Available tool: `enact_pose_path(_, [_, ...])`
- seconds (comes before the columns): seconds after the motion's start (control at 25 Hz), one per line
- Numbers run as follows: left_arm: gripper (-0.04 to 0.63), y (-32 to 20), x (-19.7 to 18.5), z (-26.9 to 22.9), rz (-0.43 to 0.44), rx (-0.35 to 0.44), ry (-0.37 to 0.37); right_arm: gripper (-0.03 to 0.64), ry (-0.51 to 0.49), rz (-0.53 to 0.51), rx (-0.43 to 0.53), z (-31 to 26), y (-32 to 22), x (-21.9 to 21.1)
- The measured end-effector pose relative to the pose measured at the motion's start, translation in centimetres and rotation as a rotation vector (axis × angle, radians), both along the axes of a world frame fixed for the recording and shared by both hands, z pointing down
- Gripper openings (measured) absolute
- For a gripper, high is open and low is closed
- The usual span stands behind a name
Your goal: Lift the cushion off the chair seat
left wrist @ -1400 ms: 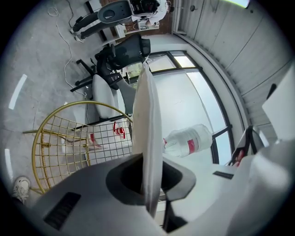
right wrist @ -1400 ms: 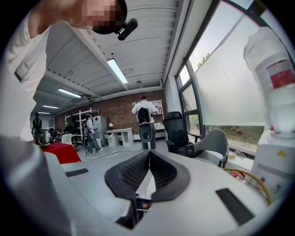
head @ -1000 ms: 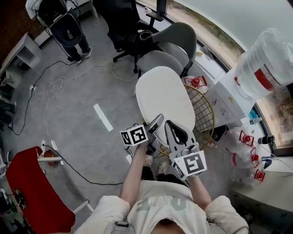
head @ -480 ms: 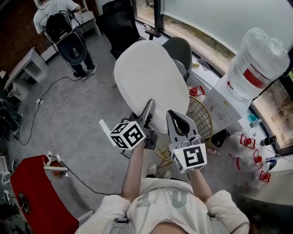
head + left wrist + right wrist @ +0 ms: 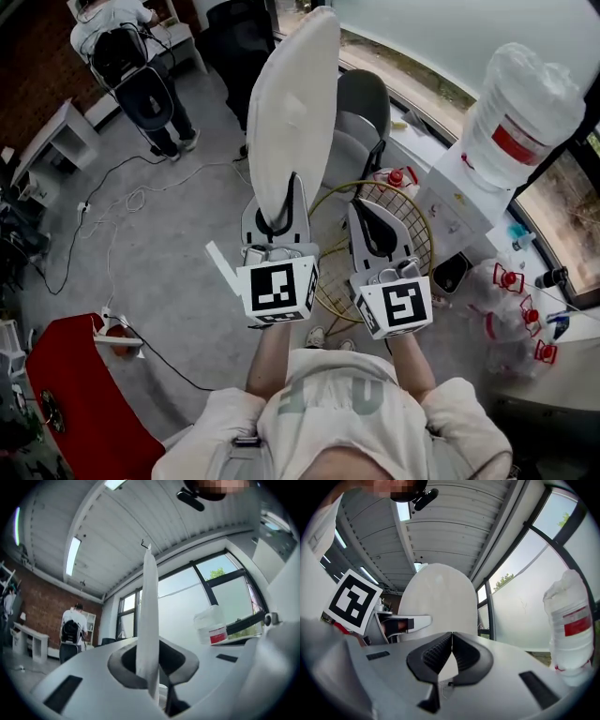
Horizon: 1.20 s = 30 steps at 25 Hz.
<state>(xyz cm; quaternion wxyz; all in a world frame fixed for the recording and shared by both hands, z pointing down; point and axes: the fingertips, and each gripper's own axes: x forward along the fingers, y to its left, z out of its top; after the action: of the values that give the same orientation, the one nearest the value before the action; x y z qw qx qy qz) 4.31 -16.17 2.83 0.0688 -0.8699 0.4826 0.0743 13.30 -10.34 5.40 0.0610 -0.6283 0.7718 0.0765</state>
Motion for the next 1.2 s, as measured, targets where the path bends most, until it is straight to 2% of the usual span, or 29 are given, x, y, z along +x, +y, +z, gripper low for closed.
enact_pose_path(0.16, [0.050, 2.6, -0.4, -3.8, -0.067, 0.172, -0.028, 0.017, -0.013, 0.013, 0.008, -0.3, 0.8, 0.0])
enact_pose_path(0.28, [0.051, 3.9, -0.5, -4.9, -0.100, 0.223, -0.055, 0.017, -0.027, 0.026, 0.015, -0.6, 1.2, 0.2])
enact_pose_path(0.52, [0.051, 5.3, -0.4, -5.2, -0.114, 0.248, -0.101, 0.017, -0.044, 0.046, 0.029, -1.1, 1.9, 0.8])
enact_pose_path(1.2, [0.051, 6.1, 0.3, -4.7, -0.086, 0.232, -0.063, 0.016, -0.023, 0.107, 0.029, -0.7, 3.1, 2.1])
